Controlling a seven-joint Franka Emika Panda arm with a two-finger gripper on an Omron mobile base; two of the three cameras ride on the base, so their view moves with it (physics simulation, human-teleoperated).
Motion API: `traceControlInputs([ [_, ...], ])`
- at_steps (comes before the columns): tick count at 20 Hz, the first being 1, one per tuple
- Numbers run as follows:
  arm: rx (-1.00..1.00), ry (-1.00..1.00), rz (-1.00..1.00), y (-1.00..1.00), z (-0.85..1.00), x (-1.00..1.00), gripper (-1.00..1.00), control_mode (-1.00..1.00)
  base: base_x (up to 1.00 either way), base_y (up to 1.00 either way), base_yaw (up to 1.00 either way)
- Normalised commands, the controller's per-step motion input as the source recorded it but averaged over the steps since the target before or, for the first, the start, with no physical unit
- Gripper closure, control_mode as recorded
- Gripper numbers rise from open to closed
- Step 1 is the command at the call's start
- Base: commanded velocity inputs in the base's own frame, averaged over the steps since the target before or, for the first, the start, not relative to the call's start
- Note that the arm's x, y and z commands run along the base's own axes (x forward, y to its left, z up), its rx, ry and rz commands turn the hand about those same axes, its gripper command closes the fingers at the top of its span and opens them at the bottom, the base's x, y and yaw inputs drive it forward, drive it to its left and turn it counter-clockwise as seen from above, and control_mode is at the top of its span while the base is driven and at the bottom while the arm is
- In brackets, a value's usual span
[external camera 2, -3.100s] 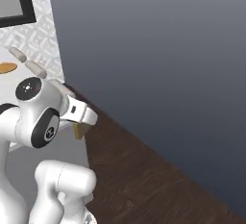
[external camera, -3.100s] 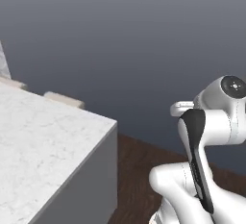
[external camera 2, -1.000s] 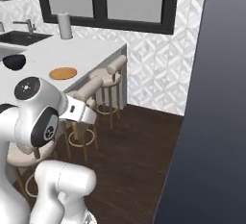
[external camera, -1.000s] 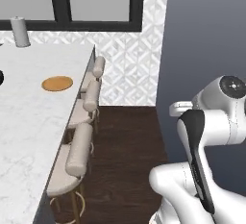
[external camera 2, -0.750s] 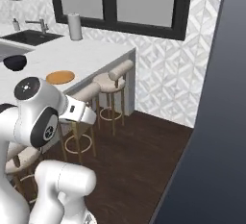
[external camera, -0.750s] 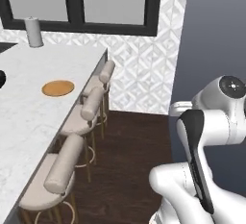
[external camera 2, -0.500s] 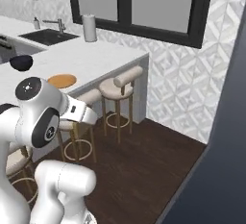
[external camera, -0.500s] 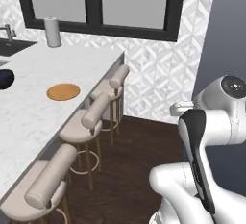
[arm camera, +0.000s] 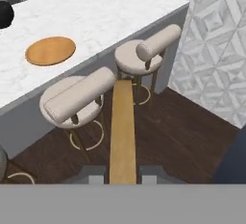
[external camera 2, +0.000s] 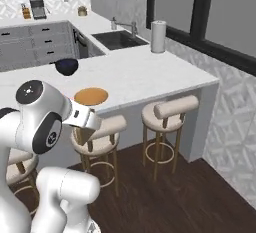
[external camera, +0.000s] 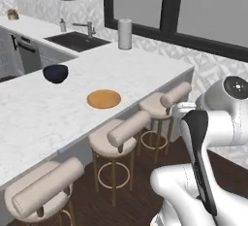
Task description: Start the toaster. Once the lever pops up, take the bread to the plate on the dining counter.
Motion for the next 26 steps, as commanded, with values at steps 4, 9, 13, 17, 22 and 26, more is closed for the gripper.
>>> traceControlInputs([
  [4, 0.0, 0.0, 0.0, 0.0, 0.0, 0.0, 1.0, 1.0, 0.79, -0.97, 0.65],
  [9, 0.0, 0.0, 0.0, 0.0, 0.0, 0.0, 1.0, 1.0, 0.5, -0.59, 0.76],
  [13, 0.0, 0.0, 0.0, 0.0, 0.0, 0.0, 1.0, 1.0, 0.46, -0.19, 0.87],
  [17, 0.0, 0.0, 0.0, 0.0, 0.0, 0.0, 1.0, 1.0, 0.29, -0.78, 0.53],
  [22, 0.0, 0.0, 0.0, 0.0, 0.0, 0.0, 1.0, 1.0, 0.19, -0.5, 0.02],
  [26, 0.0, 0.0, 0.0, 0.0, 0.0, 0.0, 1.0, 1.0, 0.44, -0.01, -0.12],
])
